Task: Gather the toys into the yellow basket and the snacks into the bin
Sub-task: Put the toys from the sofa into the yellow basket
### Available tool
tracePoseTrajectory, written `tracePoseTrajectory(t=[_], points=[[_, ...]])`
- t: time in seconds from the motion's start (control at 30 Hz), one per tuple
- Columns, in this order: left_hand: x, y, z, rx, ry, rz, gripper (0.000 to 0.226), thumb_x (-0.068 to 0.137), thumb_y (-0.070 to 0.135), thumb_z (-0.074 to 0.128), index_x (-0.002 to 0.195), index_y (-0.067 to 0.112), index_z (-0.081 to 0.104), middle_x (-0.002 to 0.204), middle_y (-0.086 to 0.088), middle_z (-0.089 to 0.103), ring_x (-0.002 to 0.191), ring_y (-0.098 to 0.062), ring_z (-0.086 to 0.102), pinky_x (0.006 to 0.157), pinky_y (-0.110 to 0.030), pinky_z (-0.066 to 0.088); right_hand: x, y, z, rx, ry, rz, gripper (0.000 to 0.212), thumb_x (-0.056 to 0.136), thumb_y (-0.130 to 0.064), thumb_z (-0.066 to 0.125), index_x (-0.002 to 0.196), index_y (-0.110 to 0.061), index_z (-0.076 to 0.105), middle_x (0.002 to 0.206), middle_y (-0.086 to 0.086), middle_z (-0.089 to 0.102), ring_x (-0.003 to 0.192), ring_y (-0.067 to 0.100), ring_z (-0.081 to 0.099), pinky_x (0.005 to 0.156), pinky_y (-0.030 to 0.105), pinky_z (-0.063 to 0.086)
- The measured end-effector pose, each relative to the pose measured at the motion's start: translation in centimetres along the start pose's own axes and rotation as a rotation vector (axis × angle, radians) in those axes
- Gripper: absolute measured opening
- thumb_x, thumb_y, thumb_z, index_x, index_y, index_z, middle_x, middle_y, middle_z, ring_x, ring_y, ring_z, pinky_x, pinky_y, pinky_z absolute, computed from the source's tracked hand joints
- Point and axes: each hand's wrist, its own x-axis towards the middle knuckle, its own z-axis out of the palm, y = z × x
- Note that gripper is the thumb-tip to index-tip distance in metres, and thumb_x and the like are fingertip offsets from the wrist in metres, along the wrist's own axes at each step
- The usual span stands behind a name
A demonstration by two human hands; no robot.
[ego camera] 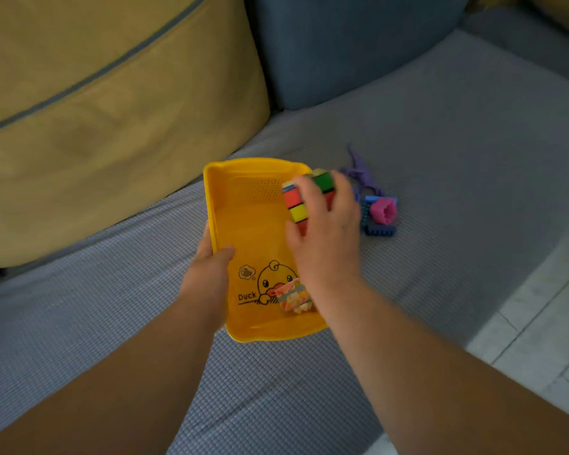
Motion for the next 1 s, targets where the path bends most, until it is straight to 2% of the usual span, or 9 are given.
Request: tracePoseTrajectory(t=[0.1, 0.23, 0.3, 0.43, 0.57, 0.77, 0.87, 0.93, 1.0], points=[[-0.3, 0.1, 0.4, -0.035, -0.024, 0.012, 0.04, 0.101, 0.036, 0.045, 0.135, 0.057, 0.043, 0.116, 0.007, 0.068, 0.101, -0.026, 0.067, 0.087, -0.055, 0.053, -2.7, -2.5, 1.7, 0.117, -0.324, 0.084, 0.061, 0.085, -0.043, 0.063, 0.136, -0.042, 0.03, 0.146, 0.003, 0.022, 0.121, 0.023, 0.044, 0.097, 0.036, 0.045], [0.2, -0.2, 0.1, -0.029, -0.006, -0.002, 0.041, 0.096, 0.042, 0.047, 0.131, 0.063, 0.041, 0.129, 0.009, 0.061, 0.113, -0.028, 0.062, 0.095, -0.057, 0.049, -5.0, -3.2, 5.1, 0.057, -0.684, 0.256, 0.06, 0.085, -0.045, 0.063, 0.132, -0.036, 0.028, 0.152, 0.007, 0.007, 0.116, 0.034, 0.051, 0.095, 0.047, 0.044], [0.6, -0.8, -0.3, 0.002, -0.01, -0.004, 0.043, 0.091, 0.046, 0.05, 0.129, 0.064, 0.043, 0.132, 0.009, 0.061, 0.115, -0.031, 0.061, 0.096, -0.059, 0.047, -5.5, -3.0, 6.0, 0.01, -0.745, 0.262, 0.057, 0.086, -0.041, 0.063, 0.131, -0.033, 0.03, 0.152, 0.009, 0.007, 0.117, 0.036, 0.05, 0.092, 0.044, 0.044], [0.8, -1.4, -1.1, -0.025, -0.038, 0.008, 0.042, 0.098, 0.035, 0.046, 0.133, 0.058, 0.045, 0.128, 0.008, 0.063, 0.113, -0.031, 0.061, 0.096, -0.061, 0.047, -5.8, -2.3, 6.7, -0.046, -0.788, 0.256, 0.052, 0.088, -0.036, 0.062, 0.131, -0.034, 0.032, 0.146, 0.008, 0.019, 0.115, 0.036, 0.051, 0.077, 0.037, 0.043], [0.7, -1.7, -1.7, 0.016, 0.006, -0.025, 0.052, 0.096, 0.024, 0.047, 0.133, 0.06, 0.043, 0.12, 0.01, 0.065, 0.105, -0.03, 0.064, 0.09, -0.059, 0.051, -5.8, -2.4, 6.7, -0.073, -0.869, 0.256, 0.058, 0.083, -0.049, 0.064, 0.13, -0.034, 0.034, 0.145, 0.007, 0.022, 0.121, 0.039, 0.045, 0.088, 0.044, 0.043], [0.8, -1.5, -1.8, 0.112, 0.037, -0.039, 0.077, 0.084, 0.007, 0.044, 0.132, 0.067, 0.035, 0.119, 0.006, 0.065, 0.098, -0.038, 0.066, 0.079, -0.066, 0.054, -5.5, -2.8, 6.7, -0.171, -0.868, 0.174, 0.056, 0.086, -0.061, 0.049, 0.132, -0.03, 0.04, 0.137, 0.008, 0.036, 0.12, 0.035, 0.045, 0.092, 0.047, 0.042], [1.2, -1.0, -1.8, 0.127, 0.034, -0.061, 0.075, 0.084, 0.003, 0.043, 0.135, 0.057, 0.039, 0.116, -0.001, 0.065, 0.096, -0.039, 0.066, 0.076, -0.063, 0.056, -4.6, -3.0, 6.0, -0.225, -0.813, 0.119, 0.057, 0.086, -0.065, 0.045, 0.125, -0.024, 0.048, 0.124, 0.008, 0.046, 0.111, 0.032, 0.051, 0.083, 0.042, 0.044], [1.2, -0.6, -1.7, 0.103, 0.072, -0.088, 0.055, 0.088, 0.002, 0.044, 0.126, 0.041, 0.052, 0.103, -0.006, 0.069, 0.088, -0.038, 0.068, 0.073, -0.057, 0.058, -3.1, -2.8, 5.1, -0.157, -0.651, 0.074, 0.051, 0.09, -0.06, 0.045, 0.123, -0.021, 0.048, 0.12, 0.005, 0.046, 0.106, 0.026, 0.053, 0.078, 0.038, 0.046], [1.3, -0.7, -1.8, 0.104, 0.089, -0.114, 0.045, 0.089, 0.002, 0.045, 0.117, 0.036, 0.056, 0.096, -0.011, 0.07, 0.084, -0.038, 0.069, 0.073, -0.058, 0.058, -0.8, -2.0, 4.3, -0.029, -0.419, 0.065, 0.043, 0.092, -0.049, 0.05, 0.125, -0.022, 0.046, 0.12, 0.001, 0.046, 0.105, 0.018, 0.053, 0.078, 0.03, 0.047]])
